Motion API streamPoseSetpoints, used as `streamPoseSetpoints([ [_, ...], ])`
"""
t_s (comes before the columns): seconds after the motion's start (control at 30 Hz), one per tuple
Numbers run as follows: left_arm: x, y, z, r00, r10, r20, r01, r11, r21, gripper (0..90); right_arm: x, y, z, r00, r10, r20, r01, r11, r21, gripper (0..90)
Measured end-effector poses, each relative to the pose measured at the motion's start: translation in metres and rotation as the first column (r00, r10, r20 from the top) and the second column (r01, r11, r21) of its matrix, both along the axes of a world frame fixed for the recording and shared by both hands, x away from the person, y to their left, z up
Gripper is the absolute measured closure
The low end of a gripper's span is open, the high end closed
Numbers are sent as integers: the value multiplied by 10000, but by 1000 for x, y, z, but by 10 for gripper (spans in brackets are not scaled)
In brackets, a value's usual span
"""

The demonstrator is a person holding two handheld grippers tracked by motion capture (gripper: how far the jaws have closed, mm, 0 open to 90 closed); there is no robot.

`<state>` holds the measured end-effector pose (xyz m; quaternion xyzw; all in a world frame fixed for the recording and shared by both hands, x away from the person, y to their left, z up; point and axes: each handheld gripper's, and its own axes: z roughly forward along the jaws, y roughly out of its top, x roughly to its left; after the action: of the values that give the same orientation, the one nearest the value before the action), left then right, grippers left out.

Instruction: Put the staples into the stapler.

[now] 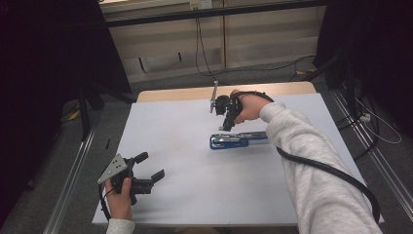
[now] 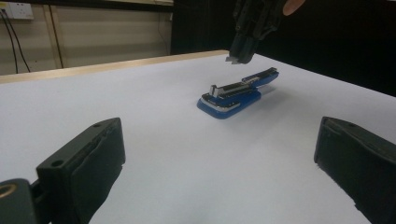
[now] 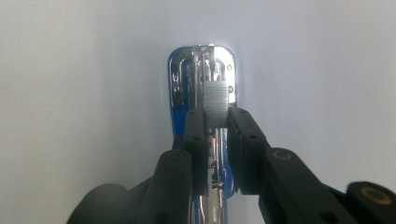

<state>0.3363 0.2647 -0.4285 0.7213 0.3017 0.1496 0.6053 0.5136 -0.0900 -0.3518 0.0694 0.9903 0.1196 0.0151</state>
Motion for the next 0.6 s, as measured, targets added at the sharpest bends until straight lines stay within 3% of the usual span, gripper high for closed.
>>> streamPoseSetpoints([
  [0.6,0,0,0,10000,39,-13,-39,10000,89,19,2,5,0,10000,-18,-42,19,9997,233,784],
])
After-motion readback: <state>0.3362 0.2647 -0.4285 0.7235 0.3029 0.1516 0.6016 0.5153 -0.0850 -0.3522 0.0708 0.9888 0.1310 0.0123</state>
